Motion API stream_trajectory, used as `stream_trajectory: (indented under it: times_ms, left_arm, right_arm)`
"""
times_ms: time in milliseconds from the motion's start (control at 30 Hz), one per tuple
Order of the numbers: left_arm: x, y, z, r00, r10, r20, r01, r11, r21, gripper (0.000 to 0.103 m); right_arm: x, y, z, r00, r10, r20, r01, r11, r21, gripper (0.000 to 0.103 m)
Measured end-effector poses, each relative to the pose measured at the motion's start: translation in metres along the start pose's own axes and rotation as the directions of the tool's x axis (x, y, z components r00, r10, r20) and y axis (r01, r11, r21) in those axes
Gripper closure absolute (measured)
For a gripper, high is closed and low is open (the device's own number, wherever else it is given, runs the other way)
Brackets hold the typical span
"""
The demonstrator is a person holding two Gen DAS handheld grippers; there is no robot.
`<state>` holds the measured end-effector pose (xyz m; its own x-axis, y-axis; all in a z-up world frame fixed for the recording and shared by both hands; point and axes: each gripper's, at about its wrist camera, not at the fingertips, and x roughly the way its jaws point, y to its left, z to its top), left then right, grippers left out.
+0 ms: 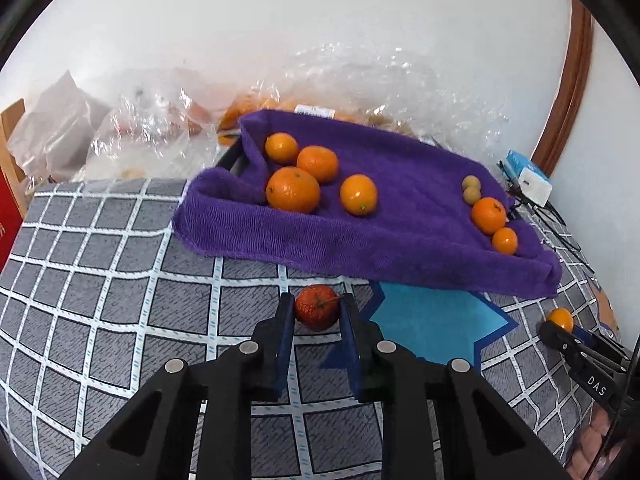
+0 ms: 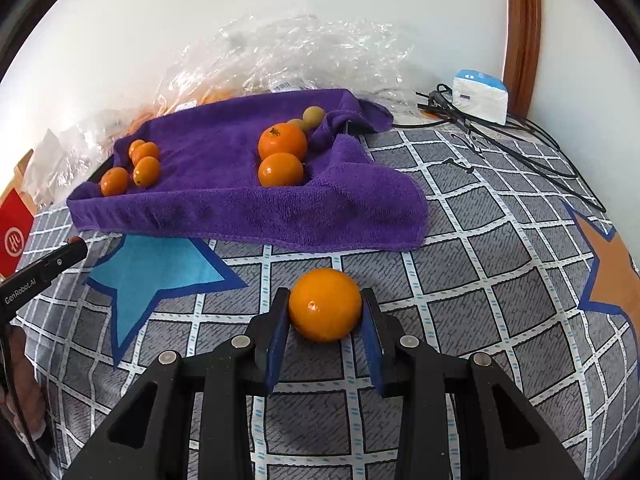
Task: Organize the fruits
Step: 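Grasp the small red fruit with the left gripper while the right gripper holds its orange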
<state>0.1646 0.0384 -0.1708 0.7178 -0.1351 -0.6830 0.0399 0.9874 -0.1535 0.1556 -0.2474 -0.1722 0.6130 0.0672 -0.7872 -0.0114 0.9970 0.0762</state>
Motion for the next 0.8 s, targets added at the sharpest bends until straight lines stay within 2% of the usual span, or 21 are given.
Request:
stream_trajectory:
  times_ms: [100, 200, 500, 800]
  left_arm:
    - [-0.008, -0.003, 0.002, 0.999, 0.001, 0.038, -0.002, 1.0, 0.012, 0.081]
    - [-0.015, -0.005, 0.002, 0.997, 0.008, 0.08, -0.01, 1.0, 0.026, 0.081]
    - [-0.024, -0.004, 0.005, 0.993, -0.028, 0.116, 0.028, 1.0, 0.001, 0.081]
    - [-0.034, -0.001, 0.006, 0.985, -0.048, 0.164, 0.053, 0.998, -0.026, 0.081]
  right_arm:
    - [-0.003, 0.0, 0.0, 0.999, 0.038, 0.014, -0.038, 0.999, 0.004, 0.069]
    - [-0.006, 0.002, 0.0, 0.999, 0.041, 0.032, -0.041, 0.999, -0.006, 0.069]
    - [-0.014, -0.003, 0.001, 0.996, 0.068, 0.062, -0.07, 0.997, 0.016, 0.069]
    - [-0.027, -0.006, 0.004, 0.995, 0.043, 0.085, -0.047, 0.998, 0.037, 0.069]
